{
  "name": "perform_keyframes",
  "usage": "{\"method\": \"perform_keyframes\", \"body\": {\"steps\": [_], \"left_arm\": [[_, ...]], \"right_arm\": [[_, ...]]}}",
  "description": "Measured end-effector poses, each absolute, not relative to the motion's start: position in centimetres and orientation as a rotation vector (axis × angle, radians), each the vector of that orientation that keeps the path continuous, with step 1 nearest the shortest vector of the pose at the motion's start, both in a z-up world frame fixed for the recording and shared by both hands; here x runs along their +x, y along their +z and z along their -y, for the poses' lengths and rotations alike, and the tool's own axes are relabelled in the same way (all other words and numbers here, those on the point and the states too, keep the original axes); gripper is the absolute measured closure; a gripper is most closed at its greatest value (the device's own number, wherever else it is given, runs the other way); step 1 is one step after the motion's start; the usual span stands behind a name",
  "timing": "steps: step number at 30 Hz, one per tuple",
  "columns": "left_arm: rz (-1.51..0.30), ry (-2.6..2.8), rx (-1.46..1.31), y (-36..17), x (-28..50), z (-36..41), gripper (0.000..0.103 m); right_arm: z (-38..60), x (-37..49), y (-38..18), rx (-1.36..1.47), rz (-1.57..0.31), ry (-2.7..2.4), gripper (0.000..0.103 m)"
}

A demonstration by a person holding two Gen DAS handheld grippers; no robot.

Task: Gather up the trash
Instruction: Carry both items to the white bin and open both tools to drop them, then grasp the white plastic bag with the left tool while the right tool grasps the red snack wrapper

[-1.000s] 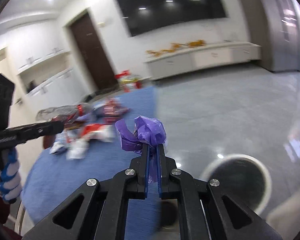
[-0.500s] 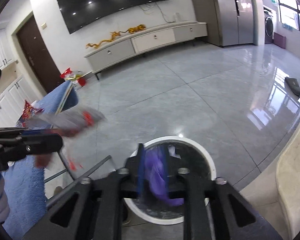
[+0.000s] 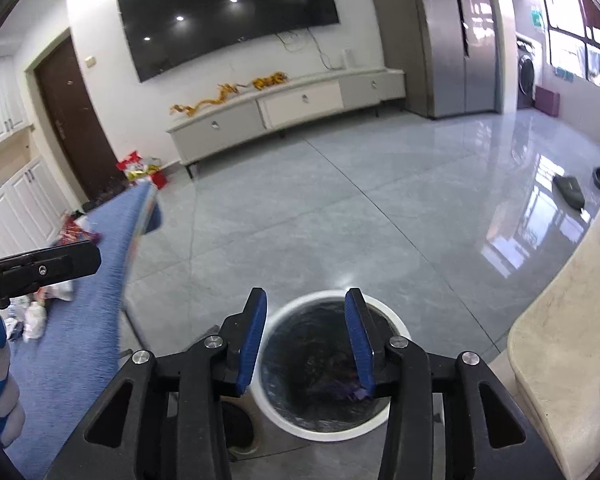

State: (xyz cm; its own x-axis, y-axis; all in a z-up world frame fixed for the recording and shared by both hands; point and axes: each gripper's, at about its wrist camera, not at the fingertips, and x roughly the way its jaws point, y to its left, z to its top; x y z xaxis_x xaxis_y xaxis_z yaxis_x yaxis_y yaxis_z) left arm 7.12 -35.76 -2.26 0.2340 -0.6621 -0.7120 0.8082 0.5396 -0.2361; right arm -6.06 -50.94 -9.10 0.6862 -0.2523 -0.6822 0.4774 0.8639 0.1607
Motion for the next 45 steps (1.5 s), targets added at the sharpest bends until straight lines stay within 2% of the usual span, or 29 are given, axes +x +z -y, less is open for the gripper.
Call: {"method": "perform_keyframes", "body": {"steps": [2,6,14,23,31,35,37,41,45], "left_arm": [[-0.837,-0.991,0.205,-0.8,6.8,33.1,0.058],[-0.788,-0.927,0.162,1.4,6.6,26.8,0.041],[-0.678,-0.719,0.068,4.8,6.3,12.0,0.036],[-0.675,-0.499,-0.035,4.5,6.9,-0.5,0.035],[-0.775,-0.446,-0.085,0.6,10.1,-2.0,0.035],[-0.844,-0.437,-0.082,-2.4,13.6,0.1,0.034],[-0.866,-0.434,-0.092,-3.3,14.9,0.9,0.034],[-0.922,-0.431,-0.138,-5.1,18.3,2.2,0.034],[-0.960,-0.412,-0.177,-6.5,20.3,2.5,0.035]], "right_arm": [[49.8,-5.9,-7.8,0.323,-0.681,-0.389,0.060],[46.2,-5.2,-4.7,0.278,-0.624,-0.320,0.057],[37.7,-3.6,0.5,0.178,-0.552,-0.154,0.051],[30.5,-1.3,1.7,0.115,-0.551,0.007,0.049],[28.0,3.3,-1.1,0.106,-0.627,0.075,0.047],[27.9,7.4,-3.2,0.104,-0.677,0.089,0.034],[27.8,9.8,-4.3,0.099,-0.703,0.098,0.033],[27.3,14.6,-6.5,0.087,-0.739,0.102,0.023],[27.0,19.4,-8.9,0.070,-0.778,0.104,0.022]]}}
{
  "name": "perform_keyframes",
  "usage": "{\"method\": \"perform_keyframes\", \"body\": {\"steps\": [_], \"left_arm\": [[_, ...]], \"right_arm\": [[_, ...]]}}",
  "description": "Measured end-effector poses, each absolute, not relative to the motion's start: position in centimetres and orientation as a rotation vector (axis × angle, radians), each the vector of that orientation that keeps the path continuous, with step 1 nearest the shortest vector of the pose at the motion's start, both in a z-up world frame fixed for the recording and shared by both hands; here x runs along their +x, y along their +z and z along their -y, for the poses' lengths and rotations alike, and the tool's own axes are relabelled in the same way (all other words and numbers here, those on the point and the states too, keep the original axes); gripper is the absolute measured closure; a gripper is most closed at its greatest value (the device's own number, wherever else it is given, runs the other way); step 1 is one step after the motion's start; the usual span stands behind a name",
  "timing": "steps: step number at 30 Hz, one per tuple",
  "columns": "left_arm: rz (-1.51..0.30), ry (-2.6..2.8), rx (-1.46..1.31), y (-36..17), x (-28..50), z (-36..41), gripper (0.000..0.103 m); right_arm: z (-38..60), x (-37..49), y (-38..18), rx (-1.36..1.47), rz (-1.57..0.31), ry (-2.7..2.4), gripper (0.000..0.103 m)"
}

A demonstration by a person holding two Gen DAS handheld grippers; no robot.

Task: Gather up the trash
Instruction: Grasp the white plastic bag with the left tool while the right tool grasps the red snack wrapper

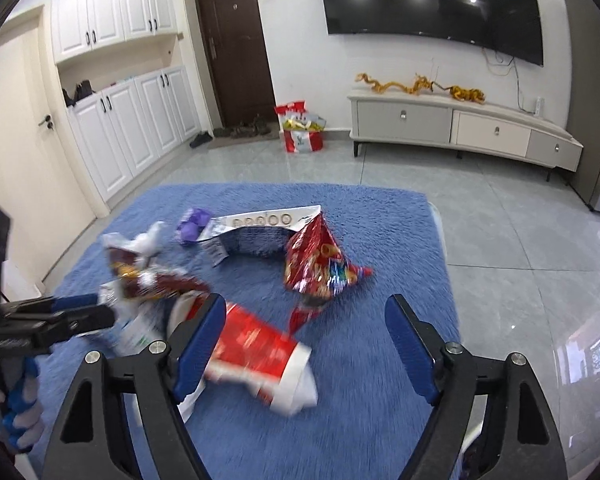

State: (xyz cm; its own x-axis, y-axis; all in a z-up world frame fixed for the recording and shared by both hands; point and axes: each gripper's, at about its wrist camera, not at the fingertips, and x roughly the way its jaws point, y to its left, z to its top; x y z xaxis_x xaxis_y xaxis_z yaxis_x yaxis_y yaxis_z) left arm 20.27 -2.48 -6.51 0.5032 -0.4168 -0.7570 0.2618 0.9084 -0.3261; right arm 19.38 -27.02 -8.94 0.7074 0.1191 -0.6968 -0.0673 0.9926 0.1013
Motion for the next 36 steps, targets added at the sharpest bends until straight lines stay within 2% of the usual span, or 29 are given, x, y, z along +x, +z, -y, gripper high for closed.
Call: {"method": "perform_keyframes", "body": {"steps": [2,4,6,9,10,12,13,14,16,17,36], "left_arm": [[-0.977,-0.418,-0.198,-7.1,20.6,2.5,0.036],[-0.968,-0.414,-0.195,-7.2,20.8,2.6,0.043],[-0.972,-0.431,-0.204,-7.2,20.9,2.6,0.056],[-0.980,-0.456,-0.229,-7.2,21.1,2.6,0.071],[-0.978,-0.457,-0.232,-7.2,21.0,2.7,0.074],[-0.975,-0.466,-0.249,-7.1,20.6,2.6,0.082],[-0.972,-0.469,-0.256,-7.1,20.5,2.6,0.084],[-0.968,-0.472,-0.260,-6.9,20.2,2.6,0.087],[-0.958,-0.479,-0.260,-6.6,19.5,2.5,0.089],[-0.949,-0.478,-0.255,-6.3,19.1,2.5,0.090],[-0.784,-0.408,-0.224,1.0,11.4,-0.1,0.093]], "right_arm": [[27.0,21.3,-9.9,0.062,-0.793,0.102,0.022],[27.0,23.2,-10.9,0.065,-0.810,0.105,0.022],[26.8,24.3,-11.5,0.063,-0.815,0.110,0.022],[26.4,25.7,-12.2,0.061,-0.836,0.127,0.022],[26.3,26.0,-12.5,0.059,-0.846,0.128,0.026],[26.2,26.1,-12.9,0.048,-0.857,0.118,0.044],[26.2,26.1,-13.0,0.046,-0.862,0.116,0.062],[26.2,26.0,-13.1,0.047,-0.868,0.115,0.070],[26.3,25.6,-13.0,0.047,-0.862,0.117,0.074],[26.3,25.4,-12.8,0.048,-0.857,0.123,0.083],[28.2,13.1,-4.4,0.163,-0.630,0.209,0.083]]}}
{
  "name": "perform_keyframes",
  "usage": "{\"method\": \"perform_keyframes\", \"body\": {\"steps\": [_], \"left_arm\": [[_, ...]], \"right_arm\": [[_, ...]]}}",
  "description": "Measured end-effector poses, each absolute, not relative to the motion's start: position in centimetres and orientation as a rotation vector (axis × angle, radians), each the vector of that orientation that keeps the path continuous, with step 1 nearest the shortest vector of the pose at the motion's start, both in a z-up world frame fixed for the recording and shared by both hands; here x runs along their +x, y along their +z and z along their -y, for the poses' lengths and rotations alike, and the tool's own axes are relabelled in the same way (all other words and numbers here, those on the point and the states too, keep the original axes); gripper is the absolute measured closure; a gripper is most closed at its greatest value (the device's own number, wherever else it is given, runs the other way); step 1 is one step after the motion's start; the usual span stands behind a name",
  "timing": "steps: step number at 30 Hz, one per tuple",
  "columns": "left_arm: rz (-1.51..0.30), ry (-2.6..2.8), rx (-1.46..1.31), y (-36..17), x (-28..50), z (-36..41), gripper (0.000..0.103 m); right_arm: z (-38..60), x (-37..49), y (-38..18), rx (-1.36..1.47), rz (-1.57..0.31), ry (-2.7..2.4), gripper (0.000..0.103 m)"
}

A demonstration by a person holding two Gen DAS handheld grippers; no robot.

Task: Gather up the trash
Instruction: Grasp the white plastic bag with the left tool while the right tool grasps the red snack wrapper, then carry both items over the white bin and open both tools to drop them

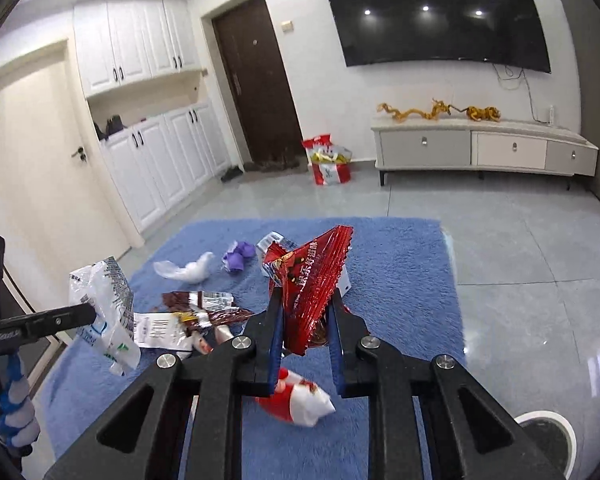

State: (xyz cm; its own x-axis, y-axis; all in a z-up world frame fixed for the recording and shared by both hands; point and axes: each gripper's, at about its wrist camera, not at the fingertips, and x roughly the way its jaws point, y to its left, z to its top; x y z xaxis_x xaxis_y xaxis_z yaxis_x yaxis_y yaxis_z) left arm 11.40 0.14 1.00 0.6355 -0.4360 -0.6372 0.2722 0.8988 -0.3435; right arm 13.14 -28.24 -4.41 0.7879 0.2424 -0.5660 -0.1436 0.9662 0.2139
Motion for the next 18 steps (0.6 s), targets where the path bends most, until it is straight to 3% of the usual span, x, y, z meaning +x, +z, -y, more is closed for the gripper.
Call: {"method": "perform_keyframes", "body": {"steps": [9,18], "left_arm": [[-0.741,-0.418,-0.184,3.8,8.6,2.3,0.093],[-0.785,-0.588,-0.073,3.8,8.1,13.3,0.093]], "right_arm": [[33.4,7.0,-2.0,0.186,-0.549,0.135,0.083],[41.3,1.5,-3.9,0.230,-0.570,-0.022,0.083]]}}
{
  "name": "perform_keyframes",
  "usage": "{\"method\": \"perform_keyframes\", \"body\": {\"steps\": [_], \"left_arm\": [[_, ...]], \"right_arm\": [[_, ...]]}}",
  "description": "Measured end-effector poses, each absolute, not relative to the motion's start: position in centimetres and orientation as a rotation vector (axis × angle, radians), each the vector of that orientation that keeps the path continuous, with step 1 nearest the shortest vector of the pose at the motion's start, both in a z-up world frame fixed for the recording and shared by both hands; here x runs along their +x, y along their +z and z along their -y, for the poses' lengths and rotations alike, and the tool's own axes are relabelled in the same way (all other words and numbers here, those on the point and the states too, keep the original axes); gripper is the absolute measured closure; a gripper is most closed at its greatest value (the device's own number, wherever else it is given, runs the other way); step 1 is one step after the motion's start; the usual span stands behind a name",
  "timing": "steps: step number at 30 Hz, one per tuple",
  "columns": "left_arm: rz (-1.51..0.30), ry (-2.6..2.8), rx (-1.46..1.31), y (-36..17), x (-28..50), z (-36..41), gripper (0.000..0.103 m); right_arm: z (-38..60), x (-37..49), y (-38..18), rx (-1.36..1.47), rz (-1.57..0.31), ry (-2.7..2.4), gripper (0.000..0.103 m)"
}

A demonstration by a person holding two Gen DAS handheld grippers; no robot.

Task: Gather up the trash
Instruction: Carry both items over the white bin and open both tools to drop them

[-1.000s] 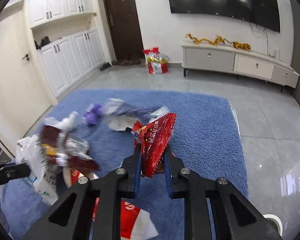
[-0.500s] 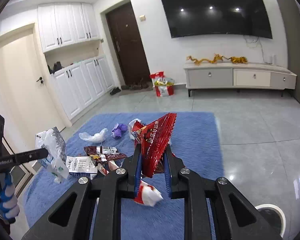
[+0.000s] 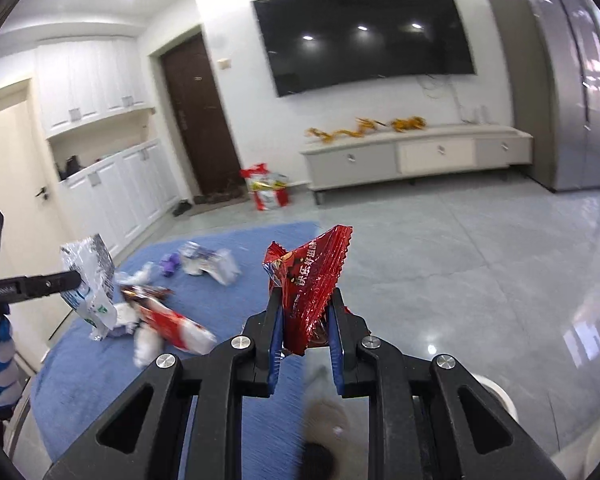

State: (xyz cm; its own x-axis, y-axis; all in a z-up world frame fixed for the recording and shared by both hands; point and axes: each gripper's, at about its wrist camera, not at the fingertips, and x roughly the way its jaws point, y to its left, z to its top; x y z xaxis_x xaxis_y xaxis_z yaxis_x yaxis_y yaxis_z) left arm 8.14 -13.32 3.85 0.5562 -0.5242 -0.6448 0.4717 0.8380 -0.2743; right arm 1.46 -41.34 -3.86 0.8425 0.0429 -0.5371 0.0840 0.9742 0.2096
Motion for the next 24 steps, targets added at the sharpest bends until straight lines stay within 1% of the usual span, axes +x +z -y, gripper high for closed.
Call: {"method": "perform_keyframes", "body": {"steps": [5,12,15,19,20,22,24], "left_arm": [[-0.866,-0.751,0.044,1.9,7.6,23.5,0.092],[-0.983,-0.895,0.159,-3.0,6.9,35.2,0.092],[-1.008,-0.925,0.203,-4.9,6.9,39.1,0.091],[-1.043,-0.951,0.246,-7.3,6.9,43.5,0.091],[-1.052,-0.952,0.250,-7.7,7.1,44.2,0.090],[-1.072,-0.949,0.259,-8.8,7.6,45.2,0.085],[-1.086,-0.949,0.252,-9.6,7.9,46.1,0.070]], "right_arm": [[47.2,-1.4,-7.3,0.293,-0.637,-0.153,0.082],[52.9,-3.3,-12.5,0.369,-0.731,-0.275,0.080],[54.4,-3.7,-14.5,0.389,-0.763,-0.311,0.075],[56.2,-4.0,-16.8,0.431,-0.794,-0.352,0.064],[56.4,-3.8,-17.2,0.437,-0.801,-0.361,0.064],[57.0,-3.9,-18.0,0.446,-0.820,-0.374,0.063],[57.3,-3.7,-18.4,0.455,-0.836,-0.380,0.060]]}}
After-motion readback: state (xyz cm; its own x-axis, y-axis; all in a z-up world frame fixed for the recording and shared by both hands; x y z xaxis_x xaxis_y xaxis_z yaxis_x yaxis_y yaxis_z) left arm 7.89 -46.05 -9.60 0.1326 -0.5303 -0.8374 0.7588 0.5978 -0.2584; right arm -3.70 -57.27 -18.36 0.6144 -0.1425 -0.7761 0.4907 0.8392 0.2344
